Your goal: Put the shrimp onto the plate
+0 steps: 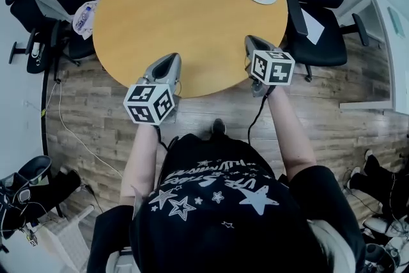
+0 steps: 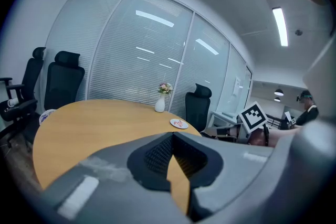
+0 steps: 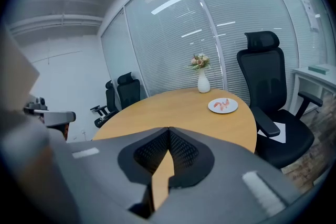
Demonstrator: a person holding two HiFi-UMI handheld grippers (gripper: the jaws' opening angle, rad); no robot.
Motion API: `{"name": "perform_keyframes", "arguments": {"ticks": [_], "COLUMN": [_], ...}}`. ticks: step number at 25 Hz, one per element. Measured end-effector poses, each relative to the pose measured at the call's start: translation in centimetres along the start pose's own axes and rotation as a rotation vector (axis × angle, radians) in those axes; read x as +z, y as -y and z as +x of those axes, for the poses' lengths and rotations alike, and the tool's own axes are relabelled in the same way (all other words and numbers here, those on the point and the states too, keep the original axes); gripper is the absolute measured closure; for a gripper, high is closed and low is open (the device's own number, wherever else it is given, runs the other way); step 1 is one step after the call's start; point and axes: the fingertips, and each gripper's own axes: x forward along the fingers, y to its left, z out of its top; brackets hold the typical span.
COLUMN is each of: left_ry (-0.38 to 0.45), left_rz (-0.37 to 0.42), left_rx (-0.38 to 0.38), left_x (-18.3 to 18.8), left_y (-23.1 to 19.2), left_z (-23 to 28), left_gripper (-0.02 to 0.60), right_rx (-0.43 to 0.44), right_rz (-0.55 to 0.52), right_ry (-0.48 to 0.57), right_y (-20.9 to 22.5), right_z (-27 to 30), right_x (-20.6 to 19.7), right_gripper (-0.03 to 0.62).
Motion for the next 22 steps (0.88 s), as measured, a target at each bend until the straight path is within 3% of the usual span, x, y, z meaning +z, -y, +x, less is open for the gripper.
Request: {"name": "perform_keyframes", "arguments": {"ticks": [11,22], "left_ry": [-0.044,-0.005], "left_rz": [-0.021,-0.012], "left_rx": [-0.039,-0.097], "left_x": [-2.8,-3.0], "left_y": [-1.8,-2.1], "left_z": [-4.0,-9.4], "left_gripper": [0.580,0.580], "right_rx": [-0.026,-0.056], "right_rz": [0.034,0.006], "right_ry": [-0.008,0.024], "right_y": [-4.1,-9.6], "right_z": [-1.6,-5.8], "right_x": [-2.7,-4.2], "right_gripper": [0.592,0.592]}}
